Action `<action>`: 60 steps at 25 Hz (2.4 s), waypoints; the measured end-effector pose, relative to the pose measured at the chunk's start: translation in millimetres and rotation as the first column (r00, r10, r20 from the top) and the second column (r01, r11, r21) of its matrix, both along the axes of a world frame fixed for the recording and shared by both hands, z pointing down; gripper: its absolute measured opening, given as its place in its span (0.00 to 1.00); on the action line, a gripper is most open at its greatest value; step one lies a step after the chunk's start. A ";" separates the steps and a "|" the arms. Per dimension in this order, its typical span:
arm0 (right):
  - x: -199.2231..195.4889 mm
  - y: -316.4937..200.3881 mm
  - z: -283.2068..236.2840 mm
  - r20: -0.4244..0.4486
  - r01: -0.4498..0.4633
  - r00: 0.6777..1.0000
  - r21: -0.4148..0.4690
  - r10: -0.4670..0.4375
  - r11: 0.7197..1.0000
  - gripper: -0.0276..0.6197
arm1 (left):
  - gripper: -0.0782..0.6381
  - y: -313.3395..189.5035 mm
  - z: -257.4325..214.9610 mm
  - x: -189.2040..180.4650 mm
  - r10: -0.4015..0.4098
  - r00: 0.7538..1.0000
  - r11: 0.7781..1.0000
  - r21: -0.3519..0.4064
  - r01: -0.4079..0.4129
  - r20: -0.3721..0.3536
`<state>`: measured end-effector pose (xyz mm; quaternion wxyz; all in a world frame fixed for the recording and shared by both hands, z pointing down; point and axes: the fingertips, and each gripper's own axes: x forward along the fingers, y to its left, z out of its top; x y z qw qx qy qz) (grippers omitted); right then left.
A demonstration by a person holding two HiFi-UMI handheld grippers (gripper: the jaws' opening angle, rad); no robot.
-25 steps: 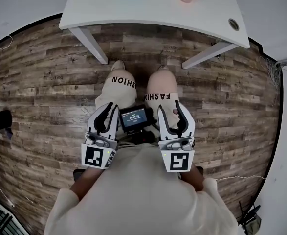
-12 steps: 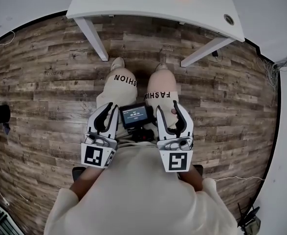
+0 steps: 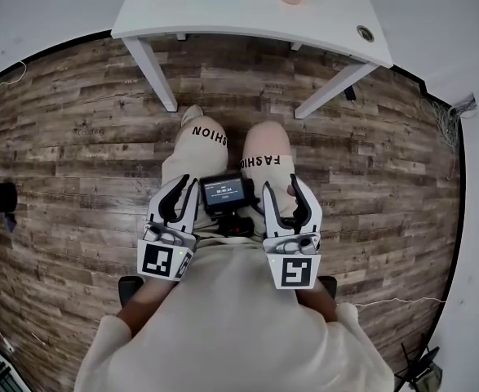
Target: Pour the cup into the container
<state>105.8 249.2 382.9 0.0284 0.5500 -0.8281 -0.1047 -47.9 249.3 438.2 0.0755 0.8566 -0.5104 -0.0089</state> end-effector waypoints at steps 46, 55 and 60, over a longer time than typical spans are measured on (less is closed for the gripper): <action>16.3 -39.6 52.4 -0.045 -0.002 0.999 -0.043 0.000 0.999 0.32 | 0.20 -25.0 42.1 -12.6 -0.052 0.997 0.995 -0.084 0.057 0.061; 9.6 -36.8 61.4 -0.029 0.019 0.999 -0.047 -0.020 0.999 0.32 | 0.20 -22.8 52.7 -9.4 -0.047 0.996 0.994 -0.094 0.054 0.070; 5.3 -36.2 69.5 -0.042 0.038 0.998 -0.059 -0.040 0.998 0.32 | 0.20 -23.7 54.5 -9.1 -0.046 0.996 0.994 -0.091 0.053 0.077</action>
